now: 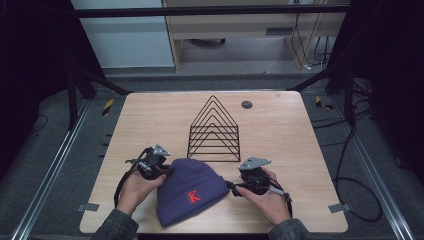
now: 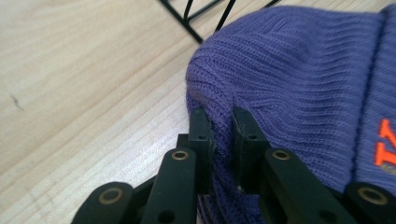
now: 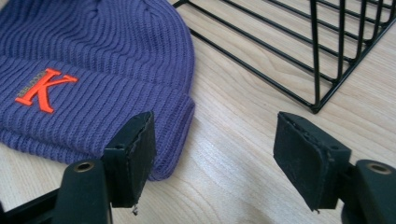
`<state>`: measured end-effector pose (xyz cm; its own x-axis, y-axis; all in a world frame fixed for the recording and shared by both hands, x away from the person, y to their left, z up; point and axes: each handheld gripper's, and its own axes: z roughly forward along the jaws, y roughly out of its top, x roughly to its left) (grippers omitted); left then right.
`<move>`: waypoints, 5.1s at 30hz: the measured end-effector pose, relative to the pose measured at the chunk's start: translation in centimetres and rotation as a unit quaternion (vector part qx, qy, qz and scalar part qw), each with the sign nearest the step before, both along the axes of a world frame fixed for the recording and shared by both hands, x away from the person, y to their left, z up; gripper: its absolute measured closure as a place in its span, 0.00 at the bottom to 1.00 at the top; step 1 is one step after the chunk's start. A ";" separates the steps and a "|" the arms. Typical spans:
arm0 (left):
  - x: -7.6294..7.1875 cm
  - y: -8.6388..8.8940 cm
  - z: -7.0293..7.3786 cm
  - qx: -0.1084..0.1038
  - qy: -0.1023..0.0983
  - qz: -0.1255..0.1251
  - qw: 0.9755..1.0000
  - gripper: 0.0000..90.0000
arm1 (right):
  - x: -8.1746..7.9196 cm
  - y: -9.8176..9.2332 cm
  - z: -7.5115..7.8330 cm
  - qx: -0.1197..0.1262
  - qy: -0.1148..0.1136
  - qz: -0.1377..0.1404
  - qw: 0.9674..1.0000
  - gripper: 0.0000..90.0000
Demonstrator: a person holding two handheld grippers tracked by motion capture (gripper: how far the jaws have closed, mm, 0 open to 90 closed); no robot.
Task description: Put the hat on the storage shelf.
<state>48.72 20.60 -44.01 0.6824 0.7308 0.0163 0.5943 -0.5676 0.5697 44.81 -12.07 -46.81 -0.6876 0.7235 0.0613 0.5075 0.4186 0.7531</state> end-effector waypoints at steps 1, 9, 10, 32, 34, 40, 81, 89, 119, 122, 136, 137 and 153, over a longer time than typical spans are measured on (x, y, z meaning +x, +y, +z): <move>-0.2 -0.1 0.3 0.001 -0.004 -0.001 1.000 0.89 | 0.0 -0.1 0.0 0.001 0.001 -0.003 1.000 0.32; -1.5 -0.9 2.7 0.010 -0.047 -0.020 0.999 0.89 | 0.0 -0.5 0.2 0.003 -0.008 -0.016 1.000 0.30; -1.5 -0.9 2.7 0.010 -0.047 -0.020 0.999 0.89 | 0.0 -0.6 0.3 0.004 -0.008 -0.017 1.000 0.30; -4.1 -1.4 10.7 0.018 -0.134 -0.083 0.987 0.90 | -0.4 -0.8 0.9 0.011 -0.026 -0.023 0.999 0.27; -4.3 -1.3 11.9 0.021 -0.146 -0.089 0.985 0.90 | -0.6 -0.5 1.4 0.012 -0.031 -0.019 0.999 0.26; -4.5 -0.8 14.0 0.028 -0.168 -0.094 0.981 0.90 | -0.9 1.4 2.8 0.009 -0.043 0.005 0.999 0.29; -3.8 0.5 22.0 -0.025 -0.220 -0.100 0.970 0.89 | 3.9 7.6 9.7 0.016 -0.037 0.134 0.990 0.77; -1.6 -0.1 24.4 -0.056 -0.233 -0.084 0.967 0.89 | 4.2 5.4 13.3 0.017 -0.064 0.126 0.990 0.79; 7.6 -6.3 25.0 -0.109 -0.234 -0.100 0.961 0.89 | 9.6 -1.0 17.0 -0.003 -0.092 0.037 0.995 0.79; 7.9 -6.9 24.4 -0.102 -0.231 -0.099 0.962 0.89 | 9.7 -1.6 16.6 -0.006 -0.086 0.030 0.996 0.79; 8.5 -7.6 22.8 -0.087 -0.215 -0.100 0.968 0.88 | 9.8 -2.5 15.1 -0.014 -0.067 0.026 0.997 0.79; 8.6 -7.7 22.6 -0.088 -0.214 -0.100 0.968 0.88 | 9.8 -2.5 15.0 -0.015 -0.065 0.026 0.997 0.78; 8.8 -8.7 21.2 -0.071 -0.210 -0.108 0.969 0.88 | 9.5 -2.7 13.2 -0.022 -0.050 0.020 0.998 0.77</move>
